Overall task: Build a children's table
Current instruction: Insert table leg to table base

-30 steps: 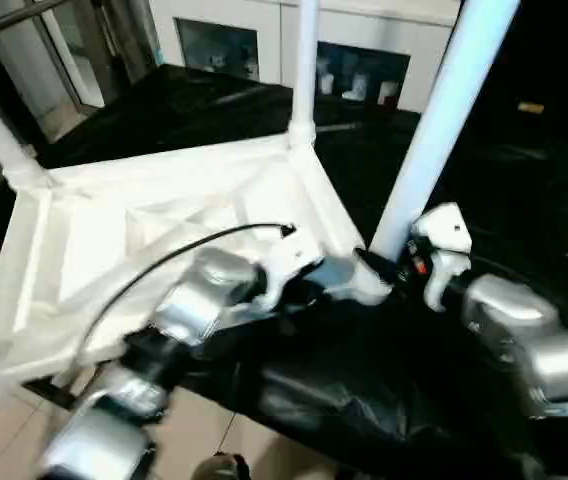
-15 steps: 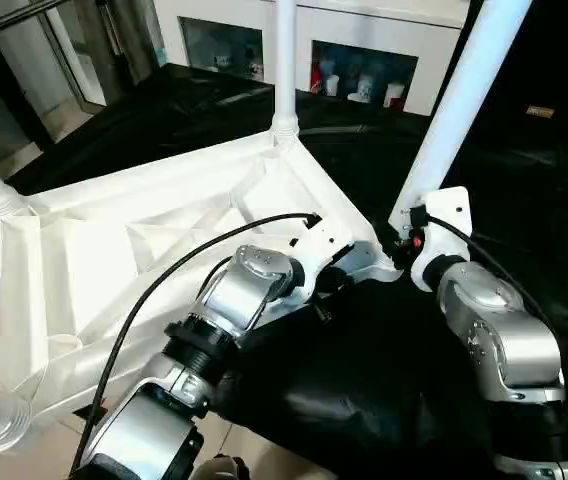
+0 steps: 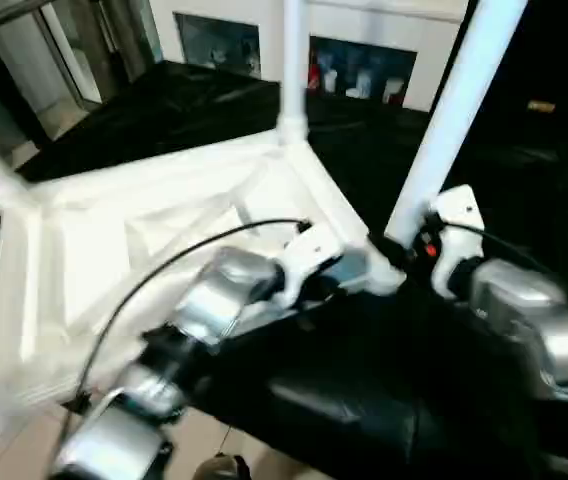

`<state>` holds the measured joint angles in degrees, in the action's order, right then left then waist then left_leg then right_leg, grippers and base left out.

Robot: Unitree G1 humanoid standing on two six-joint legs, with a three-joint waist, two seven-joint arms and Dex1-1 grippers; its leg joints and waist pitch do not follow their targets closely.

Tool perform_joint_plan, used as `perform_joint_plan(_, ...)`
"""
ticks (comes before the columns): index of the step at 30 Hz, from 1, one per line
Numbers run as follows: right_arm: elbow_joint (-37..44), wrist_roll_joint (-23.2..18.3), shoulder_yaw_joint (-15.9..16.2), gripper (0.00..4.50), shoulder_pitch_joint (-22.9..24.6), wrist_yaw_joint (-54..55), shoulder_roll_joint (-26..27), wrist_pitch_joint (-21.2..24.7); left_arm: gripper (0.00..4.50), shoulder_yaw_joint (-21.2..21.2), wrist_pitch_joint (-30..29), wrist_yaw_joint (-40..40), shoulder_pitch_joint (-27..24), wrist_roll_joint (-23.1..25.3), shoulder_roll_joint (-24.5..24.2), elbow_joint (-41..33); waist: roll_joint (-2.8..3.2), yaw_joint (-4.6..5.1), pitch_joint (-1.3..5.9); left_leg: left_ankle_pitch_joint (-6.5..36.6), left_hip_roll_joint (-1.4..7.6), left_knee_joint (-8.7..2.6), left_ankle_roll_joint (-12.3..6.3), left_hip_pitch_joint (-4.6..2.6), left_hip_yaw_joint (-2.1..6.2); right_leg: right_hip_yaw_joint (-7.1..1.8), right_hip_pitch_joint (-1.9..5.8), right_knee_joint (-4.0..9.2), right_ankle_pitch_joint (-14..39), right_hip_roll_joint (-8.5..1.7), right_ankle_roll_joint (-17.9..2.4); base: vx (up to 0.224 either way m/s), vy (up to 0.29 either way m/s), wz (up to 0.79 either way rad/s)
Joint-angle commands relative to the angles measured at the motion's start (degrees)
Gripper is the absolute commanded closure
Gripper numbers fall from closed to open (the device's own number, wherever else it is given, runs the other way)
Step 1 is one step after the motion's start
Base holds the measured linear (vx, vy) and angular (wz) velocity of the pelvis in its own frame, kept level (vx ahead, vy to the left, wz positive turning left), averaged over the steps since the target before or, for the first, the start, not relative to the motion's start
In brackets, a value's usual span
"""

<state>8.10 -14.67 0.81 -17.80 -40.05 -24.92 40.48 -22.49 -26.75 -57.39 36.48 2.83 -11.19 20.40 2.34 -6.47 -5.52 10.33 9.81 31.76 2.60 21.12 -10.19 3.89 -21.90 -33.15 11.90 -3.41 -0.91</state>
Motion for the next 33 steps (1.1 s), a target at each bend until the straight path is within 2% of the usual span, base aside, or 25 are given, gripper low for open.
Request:
perform_joint_plan(1, -3.6, -3.5, 8.7, 2.61, 3.5, -8.5, 0.0, 2.9, 4.50, -0.8, 4.3, -4.3, 1.0, -4.2, 0.9, -5.4, -0.43, 0.05, 3.15, 4.9, 4.00, -3.03, -5.71, -0.34, 1.63, -3.37, 2.81, 2.75, -1.8, -6.06, -13.9, 0.000, 0.000, 0.00)
perform_joint_plan(3, -3.8, -3.3, 9.0, 2.61, 3.9, -12.2, -2.7, 1.5, 4.50, -1.0, 6.6, -8.2, -0.3, -5.5, -1.3, -7.1, -0.34, 0.07, 3.20, 5.1, 4.17, -3.05, -5.74, -0.40, 1.71, -3.30, 2.86, 2.72, -0.6, -5.96, -14.3, 0.000, 0.000, 0.00)
perform_joint_plan(4, -3.6, -3.6, 9.5, 2.61, 4.3, -15.6, -4.9, 0.2, 4.50, -1.0, 7.5, -11.5, -1.3, -6.8, -3.0, -8.8, -0.49, 0.11, 3.32, 5.2, 4.21, -2.98, -5.79, -0.44, 1.61, -3.34, 2.92, 2.69, -0.5, -5.96, -14.5, 0.000, 0.000, 0.00)
perform_joint_plan(8, -3.8, -2.0, 11.2, 2.61, 4.4, -18.3, -7.7, -2.6, 4.50, -1.0, 8.3, -12.3, -1.4, -5.9, -4.7, -8.5, -0.38, -0.14, 3.34, 5.2, 4.19, -2.83, -6.16, -0.72, 1.42, -3.37, 2.60, 2.67, 1.0, -5.79, -15.3, 0.000, 0.000, 0.00)
perform_joint_plan(12, -4.3, -0.9, 11.7, 2.61, 4.5, -17.7, -7.3, -3.6, 4.50, -0.5, 9.0, -11.2, -1.0, -5.2, -4.7, -7.3, -0.31, -0.43, 3.32, 6.5, 4.35, -2.87, -5.16, -0.61, 1.54, -3.38, 2.56, 2.73, 3.8, -5.94, -15.3, 0.000, 0.000, 0.00)
perform_joint_plan(17, -5.4, -0.1, 10.7, 2.61, 5.0, -13.5, -4.2, -4.2, 4.50, -0.1, 8.5, -8.6, -0.2, -4.2, -3.8, -5.0, -0.52, -0.14, 3.52, 7.2, 4.09, -2.82, -4.12, -0.56, 1.54, -3.43, 2.59, 2.84, 5.7, -5.99, -14.9, 0.000, 0.000, 0.00)
perform_joint_plan(20, -5.9, 0.1, 10.8, 2.61, 5.7, -12.8, -4.0, -5.7, 4.50, -0.1, 8.2, -7.6, 0.2, -3.6, -3.5, -4.0, -0.50, -0.26, 3.57, 8.7, 4.10, -2.74, -3.22, -0.91, 1.41, -3.59, 2.34, 3.26, 9.6, -6.09, -14.1, 0.000, 0.000, 0.00)
perform_joint_plan(23, -5.4, 0.0, 10.4, 2.61, 6.5, -12.9, -4.0, -5.9, 4.50, 0.0, 8.7, -7.1, 0.5, -3.2, -3.4, -3.2, -0.35, -0.50, 3.81, 7.3, 4.17, -2.66, -3.38, -0.75, 1.52, -3.55, 2.50, 2.86, 7.5, -5.96, -14.2, 0.000, 0.000, 0.00)
perform_joint_plan(26, -5.1, 0.0, 9.9, 2.61, 7.1, -12.6, -4.0, -6.5, 4.50, 0.3, 8.9, -6.6, 0.8, -3.0, -3.4, -2.2, -0.41, -0.65, 4.12, 5.3, 4.04, -2.37, -4.37, -0.51, 1.55, -3.44, 2.67, 2.28, 2.6, -5.88, -14.7, 0.000, 0.000, 0.00)
perform_joint_plan(30, -5.2, -0.4, 8.3, 2.61, 7.9, -11.7, -3.4, -7.6, 4.50, 0.8, 9.1, -5.6, 1.2, -2.9, -3.5, -1.1, -0.52, -0.81, 4.09, 6.5, 3.90, -2.31, -4.47, -0.53, 1.45, -3.44, 2.70, 2.60, 4.8, -6.01, -14.5, 0.000, 0.000, 0.00)
perform_joint_plan(33, -5.3, -0.8, 7.3, 2.61, 8.4, -11.4, -3.1, -8.4, 4.50, 1.1, 9.1, -5.2, 1.1, -2.7, -3.7, -0.9, -0.34, -0.96, 4.12, 7.0, 4.00, -2.38, -4.15, -0.56, 1.54, -3.41, 2.66, 2.69, 6.2, -5.95, -14.0, 0.000, 0.000, 0.00)
